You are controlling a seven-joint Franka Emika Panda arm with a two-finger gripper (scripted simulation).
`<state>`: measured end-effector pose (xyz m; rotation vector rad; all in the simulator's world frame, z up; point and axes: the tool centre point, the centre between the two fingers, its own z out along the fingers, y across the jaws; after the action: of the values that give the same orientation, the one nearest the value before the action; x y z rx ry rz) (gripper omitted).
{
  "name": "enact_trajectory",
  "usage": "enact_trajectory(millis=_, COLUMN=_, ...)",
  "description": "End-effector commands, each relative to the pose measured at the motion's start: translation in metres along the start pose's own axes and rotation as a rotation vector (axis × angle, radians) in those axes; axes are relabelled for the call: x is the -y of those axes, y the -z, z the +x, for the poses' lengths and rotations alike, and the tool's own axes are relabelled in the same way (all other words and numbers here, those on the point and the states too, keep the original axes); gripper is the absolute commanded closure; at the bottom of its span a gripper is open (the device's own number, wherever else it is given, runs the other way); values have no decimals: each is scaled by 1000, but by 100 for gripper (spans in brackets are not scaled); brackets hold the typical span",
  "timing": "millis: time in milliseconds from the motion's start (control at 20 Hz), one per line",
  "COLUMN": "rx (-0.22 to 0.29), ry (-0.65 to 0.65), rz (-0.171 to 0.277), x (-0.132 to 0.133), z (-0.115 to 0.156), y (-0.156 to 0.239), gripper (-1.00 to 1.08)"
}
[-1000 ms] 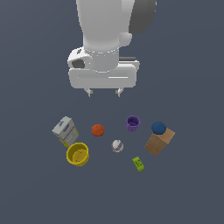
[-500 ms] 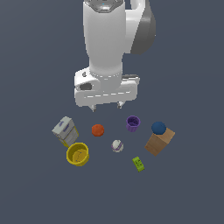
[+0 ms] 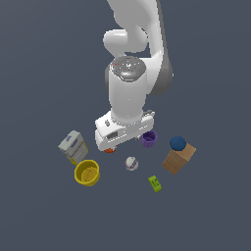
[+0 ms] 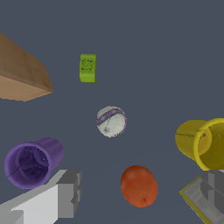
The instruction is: Pick up a designated object from a clutter of objects.
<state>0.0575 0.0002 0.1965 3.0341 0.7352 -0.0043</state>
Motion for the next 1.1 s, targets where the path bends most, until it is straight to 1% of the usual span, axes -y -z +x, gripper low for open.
enact_trajectory(millis=0, rx=-1, ry=78, rz=2, x=3, z=8, y=-25, gripper=-92)
enact_trajectory(millis=250, rx=-4, ry=202, rz=8, x=10, z=19, y=-65, gripper=-92)
enact_trajectory(millis=500, rx=-8, ry=285, rz=13, x=15, z=25, y=-92, gripper=-92)
enact_trajectory(millis=750, rx=-10, ry=329, rz=17, x=19, z=27, y=-107, gripper=-92)
enact_trajectory(millis=1050, rx=-9, ry=331, rz=18, x=19, z=27, y=-110, gripper=-92)
